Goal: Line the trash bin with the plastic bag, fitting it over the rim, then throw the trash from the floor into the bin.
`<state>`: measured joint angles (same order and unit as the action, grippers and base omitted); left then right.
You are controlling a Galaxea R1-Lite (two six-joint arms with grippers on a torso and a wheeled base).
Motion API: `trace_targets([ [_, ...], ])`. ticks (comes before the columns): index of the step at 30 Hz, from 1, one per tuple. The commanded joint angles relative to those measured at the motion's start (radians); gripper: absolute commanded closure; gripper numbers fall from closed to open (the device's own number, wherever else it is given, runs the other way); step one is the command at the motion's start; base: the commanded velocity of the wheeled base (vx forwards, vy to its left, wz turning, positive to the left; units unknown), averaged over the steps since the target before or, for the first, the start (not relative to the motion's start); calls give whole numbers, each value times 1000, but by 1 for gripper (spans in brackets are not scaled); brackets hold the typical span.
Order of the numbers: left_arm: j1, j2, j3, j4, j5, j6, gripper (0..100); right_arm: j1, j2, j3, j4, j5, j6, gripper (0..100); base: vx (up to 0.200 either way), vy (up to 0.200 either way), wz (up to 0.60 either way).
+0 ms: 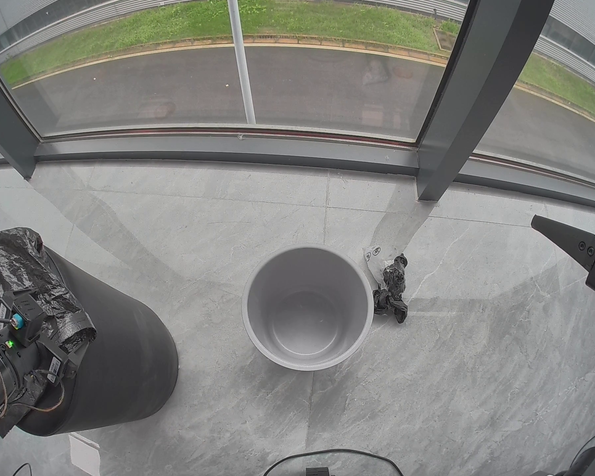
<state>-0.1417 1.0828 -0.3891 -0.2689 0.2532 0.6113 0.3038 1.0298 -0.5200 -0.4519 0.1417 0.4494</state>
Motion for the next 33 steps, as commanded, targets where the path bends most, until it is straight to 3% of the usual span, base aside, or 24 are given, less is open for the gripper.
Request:
trace_targets([
  [1, 4, 3, 3, 0, 1, -4, 0, 1, -2, 2, -1, 1, 0, 0, 0, 0, 0],
  [12, 16, -11, 12, -42, 1, -5, 0, 0, -2, 2, -1, 1, 0, 0, 0, 0, 0],
  [13, 14, -12, 15, -55, 1, -5, 100, 0, -2, 2, -1, 1, 0, 0, 0, 0, 0],
  [26, 11, -37, 10, -69, -3, -44, 100, 3, -10, 2, -1, 2, 0, 0, 0, 0, 0],
  [30, -2, -46, -37, -167, -12, -174, 100, 5, -11, 5, -1, -5, -11, 0, 0, 0, 0],
  [33, -67, -34, -123, -227, -11, -427, 100, 8, 1, 15, 2, -4, -55, 0, 0, 0, 0],
])
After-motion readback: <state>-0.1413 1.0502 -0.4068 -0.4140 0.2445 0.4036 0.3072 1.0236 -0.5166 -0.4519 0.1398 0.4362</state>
